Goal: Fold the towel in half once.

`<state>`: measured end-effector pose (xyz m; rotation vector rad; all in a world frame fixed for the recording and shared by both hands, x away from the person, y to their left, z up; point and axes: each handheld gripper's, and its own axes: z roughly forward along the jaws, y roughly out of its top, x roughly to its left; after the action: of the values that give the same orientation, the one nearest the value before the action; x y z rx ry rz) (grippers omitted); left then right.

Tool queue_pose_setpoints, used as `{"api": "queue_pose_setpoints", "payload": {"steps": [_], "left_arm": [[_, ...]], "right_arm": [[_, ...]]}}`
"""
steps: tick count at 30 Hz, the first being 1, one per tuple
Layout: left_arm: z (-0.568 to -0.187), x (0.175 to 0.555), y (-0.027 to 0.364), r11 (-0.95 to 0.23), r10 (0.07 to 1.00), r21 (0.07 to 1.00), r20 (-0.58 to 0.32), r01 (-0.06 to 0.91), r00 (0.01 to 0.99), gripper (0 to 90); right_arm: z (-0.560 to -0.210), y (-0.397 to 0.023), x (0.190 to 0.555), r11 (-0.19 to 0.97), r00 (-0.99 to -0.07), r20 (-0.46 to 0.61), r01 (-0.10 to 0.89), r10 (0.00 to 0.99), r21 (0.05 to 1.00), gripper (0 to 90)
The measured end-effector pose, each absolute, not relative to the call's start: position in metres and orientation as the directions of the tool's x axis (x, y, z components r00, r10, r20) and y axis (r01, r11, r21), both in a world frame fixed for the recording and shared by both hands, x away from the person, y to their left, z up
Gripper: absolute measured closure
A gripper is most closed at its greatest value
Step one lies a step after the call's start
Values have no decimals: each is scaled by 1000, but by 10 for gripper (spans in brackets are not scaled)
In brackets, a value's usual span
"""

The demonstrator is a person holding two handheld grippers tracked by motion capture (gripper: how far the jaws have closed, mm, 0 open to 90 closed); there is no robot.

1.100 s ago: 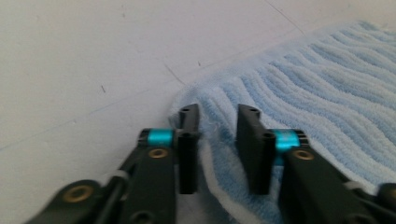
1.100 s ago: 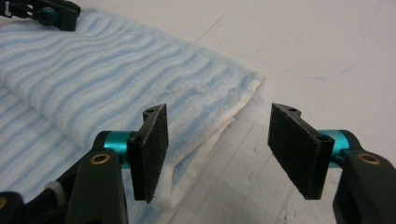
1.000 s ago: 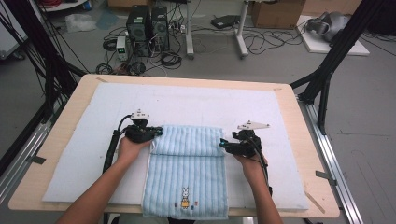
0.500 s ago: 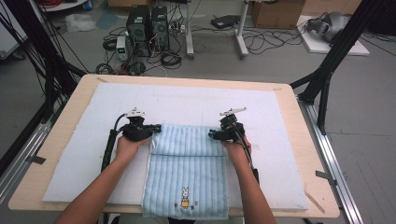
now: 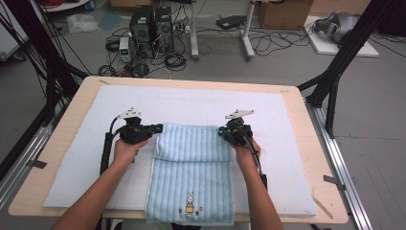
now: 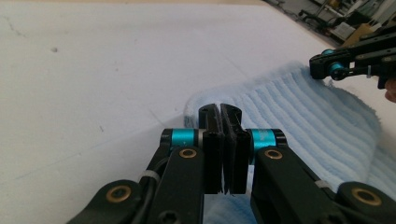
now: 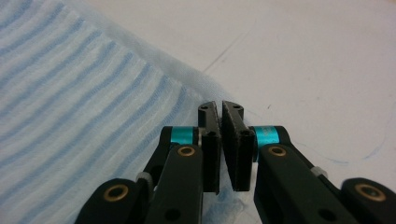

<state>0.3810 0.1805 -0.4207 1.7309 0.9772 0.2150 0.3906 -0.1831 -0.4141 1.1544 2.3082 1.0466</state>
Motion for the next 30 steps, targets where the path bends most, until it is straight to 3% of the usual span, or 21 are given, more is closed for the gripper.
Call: {"api": "queue_pose_setpoints", "payload": {"steps": [11, 22, 30], "left_arm": [[-406, 339, 190, -38, 643, 884, -336, 466, 688, 871], [-415, 273, 194, -69, 604, 893, -318, 445, 731, 870], [-428, 246, 191, -140, 588, 876, -302, 461, 751, 867]], "right_arm": [[-388, -196, 337, 341, -633, 35, 461, 773, 819, 858], [-400, -203, 269, 329, -669, 49, 427, 742, 842, 857], [-410, -212, 234, 345, -672, 56, 448, 739, 825, 856]]}}
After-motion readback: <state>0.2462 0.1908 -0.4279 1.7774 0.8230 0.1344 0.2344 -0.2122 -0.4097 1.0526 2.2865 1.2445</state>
